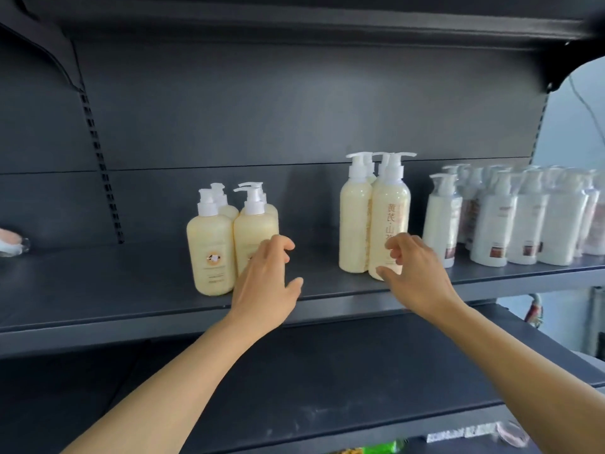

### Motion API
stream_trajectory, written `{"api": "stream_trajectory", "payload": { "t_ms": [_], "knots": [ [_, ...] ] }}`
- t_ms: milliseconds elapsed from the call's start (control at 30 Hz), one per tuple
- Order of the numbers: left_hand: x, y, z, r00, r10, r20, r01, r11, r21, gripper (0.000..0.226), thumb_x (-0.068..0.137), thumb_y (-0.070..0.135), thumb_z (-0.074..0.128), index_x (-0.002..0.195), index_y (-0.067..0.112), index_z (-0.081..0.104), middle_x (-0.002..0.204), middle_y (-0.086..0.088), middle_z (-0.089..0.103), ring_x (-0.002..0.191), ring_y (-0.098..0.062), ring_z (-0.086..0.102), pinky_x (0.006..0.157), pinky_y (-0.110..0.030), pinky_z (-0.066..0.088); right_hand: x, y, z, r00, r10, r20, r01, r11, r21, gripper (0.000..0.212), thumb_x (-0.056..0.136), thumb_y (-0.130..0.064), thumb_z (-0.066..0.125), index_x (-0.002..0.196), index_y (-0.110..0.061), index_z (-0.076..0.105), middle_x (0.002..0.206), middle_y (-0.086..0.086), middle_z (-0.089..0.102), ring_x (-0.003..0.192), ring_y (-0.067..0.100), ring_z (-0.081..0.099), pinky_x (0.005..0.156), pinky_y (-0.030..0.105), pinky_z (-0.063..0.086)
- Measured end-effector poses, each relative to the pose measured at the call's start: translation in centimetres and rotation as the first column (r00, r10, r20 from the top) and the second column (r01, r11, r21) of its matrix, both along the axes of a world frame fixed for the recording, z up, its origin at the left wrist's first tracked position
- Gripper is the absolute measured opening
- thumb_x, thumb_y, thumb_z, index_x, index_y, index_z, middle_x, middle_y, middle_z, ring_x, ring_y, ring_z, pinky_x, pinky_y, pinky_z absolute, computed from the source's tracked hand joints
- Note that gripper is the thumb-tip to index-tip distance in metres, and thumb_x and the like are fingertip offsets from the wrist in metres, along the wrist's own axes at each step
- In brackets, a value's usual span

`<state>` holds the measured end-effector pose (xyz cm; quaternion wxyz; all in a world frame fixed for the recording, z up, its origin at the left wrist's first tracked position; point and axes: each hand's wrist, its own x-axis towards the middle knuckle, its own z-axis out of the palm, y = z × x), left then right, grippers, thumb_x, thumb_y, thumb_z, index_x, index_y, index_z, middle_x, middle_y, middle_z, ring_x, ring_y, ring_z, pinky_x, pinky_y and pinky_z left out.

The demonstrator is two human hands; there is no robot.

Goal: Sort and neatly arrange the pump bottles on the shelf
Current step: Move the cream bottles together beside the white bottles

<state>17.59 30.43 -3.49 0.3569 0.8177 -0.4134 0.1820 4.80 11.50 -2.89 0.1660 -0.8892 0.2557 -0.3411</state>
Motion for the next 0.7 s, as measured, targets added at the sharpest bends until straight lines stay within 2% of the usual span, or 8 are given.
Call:
{"api": "stream_trajectory", "payload": {
  "t_ms": [133,300,433,500,600,700],
  "knots": [
    [-0.2,-5.4,0.2,0.987,-0.067,-0.146,0.074,0.997,0.039,0.062,0.085,0.026,0.065,0.134,0.023,0.028,0.132,0.003,0.043,0.109,-0.012,0.050,0.092,-0.030,0.044,-0.8,-3.8,0.6,0.999,-0.017,0.042,0.013,0.997,0.082,0.060,0.081,-0.024,0.071,0.130,-0.014,0.037,0.127,0.005,0.046,0.113,0.018,0.050,0.083,0.030,0.043],
    [0.7,-11.6,0.9,0.928,-0.050,-0.370,0.061,0.998,0.019,0.082,0.082,0.020,0.070,0.144,0.025,0.016,0.147,-0.001,0.034,0.131,-0.017,0.040,0.097,-0.028,0.041,0.1,-7.9,0.7,0.987,0.154,-0.046,-0.138,0.958,0.250,0.081,0.076,-0.028,0.076,0.138,-0.015,0.026,0.134,0.002,0.044,0.122,0.016,0.046,0.096,0.030,0.040],
    [1.6,-15.1,1.6,0.860,-0.094,-0.502,0.030,0.990,-0.135,0.074,0.078,0.020,0.075,0.135,0.023,0.027,0.133,0.001,0.051,0.116,-0.017,0.053,0.094,-0.034,0.048,1.2,-10.3,0.3,0.935,0.348,-0.070,-0.311,0.897,0.316,0.070,0.075,-0.034,0.076,0.128,-0.019,0.033,0.115,-0.007,0.053,0.107,0.010,0.055,0.088,0.028,0.049],
    [1.7,-16.1,1.8,0.840,-0.106,-0.532,0.009,0.983,-0.181,0.069,0.076,0.022,0.077,0.128,0.023,0.032,0.122,0.003,0.056,0.110,-0.015,0.057,0.096,-0.039,0.049,1.7,-10.9,0.0,0.905,0.422,-0.064,-0.379,0.864,0.330,0.061,0.075,-0.035,0.075,0.120,-0.022,0.035,0.113,-0.010,0.054,0.101,0.007,0.057,0.078,0.022,0.051],
    [1.9,-16.7,2.3,0.817,-0.118,-0.565,0.010,0.982,-0.190,0.067,0.076,0.020,0.077,0.127,0.022,0.033,0.116,0.006,0.058,0.106,-0.012,0.057,0.092,-0.033,0.048,2.2,-11.2,-0.3,0.885,0.465,-0.033,-0.431,0.844,0.321,0.055,0.076,-0.036,0.074,0.112,-0.024,0.034,0.111,-0.013,0.054,0.097,0.005,0.056,0.061,0.011,0.045],
    [2.0,-16.7,2.6,0.817,-0.103,-0.568,0.017,0.988,-0.155,0.063,0.078,0.018,0.075,0.125,0.021,0.034,0.116,0.006,0.058,0.105,-0.011,0.057,0.088,-0.028,0.046,2.4,-11.6,-0.4,0.880,0.476,-0.015,-0.450,0.841,0.301,0.055,0.076,-0.036,0.074,0.113,-0.023,0.035,0.112,-0.012,0.053,0.097,0.006,0.056,0.061,0.012,0.045]
  ]
}}
